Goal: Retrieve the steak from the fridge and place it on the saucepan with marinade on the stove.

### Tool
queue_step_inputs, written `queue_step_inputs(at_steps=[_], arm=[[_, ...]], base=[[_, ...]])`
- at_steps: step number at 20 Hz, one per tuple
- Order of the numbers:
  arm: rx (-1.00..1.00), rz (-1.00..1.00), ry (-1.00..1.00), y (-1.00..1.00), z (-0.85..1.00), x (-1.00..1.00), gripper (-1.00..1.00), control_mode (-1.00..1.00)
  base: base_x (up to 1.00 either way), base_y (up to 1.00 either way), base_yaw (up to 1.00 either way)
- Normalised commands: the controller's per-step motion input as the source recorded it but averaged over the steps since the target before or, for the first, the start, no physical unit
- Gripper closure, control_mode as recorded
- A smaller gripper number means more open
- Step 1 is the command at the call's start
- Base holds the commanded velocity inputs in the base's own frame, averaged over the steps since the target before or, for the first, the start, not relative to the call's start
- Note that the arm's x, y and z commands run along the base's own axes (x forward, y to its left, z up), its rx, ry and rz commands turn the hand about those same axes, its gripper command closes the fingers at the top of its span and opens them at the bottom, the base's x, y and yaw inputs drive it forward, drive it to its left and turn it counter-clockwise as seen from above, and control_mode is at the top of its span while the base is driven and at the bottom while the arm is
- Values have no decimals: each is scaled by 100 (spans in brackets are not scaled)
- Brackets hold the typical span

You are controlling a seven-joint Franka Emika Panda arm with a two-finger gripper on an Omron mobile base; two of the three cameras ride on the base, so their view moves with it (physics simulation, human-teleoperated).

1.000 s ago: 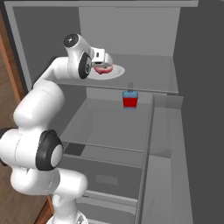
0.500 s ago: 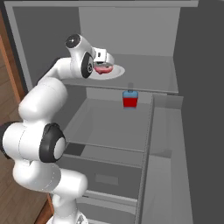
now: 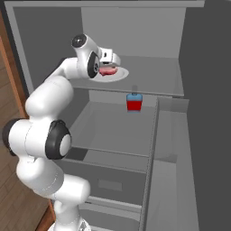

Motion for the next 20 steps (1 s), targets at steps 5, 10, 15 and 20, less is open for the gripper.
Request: queue_step_inputs(at_steps=[5, 10, 15, 20], arm=[[0, -2, 0, 0, -1, 10, -100, -100], [0, -2, 0, 0, -5, 0, -100, -100], [0, -5, 0, -4, -10, 0, -100, -100], [0, -5, 0, -1, -15, 0, -100, -100]], base=[[0, 0, 0], [0, 0, 0], [0, 0, 0], [0, 0, 0]])
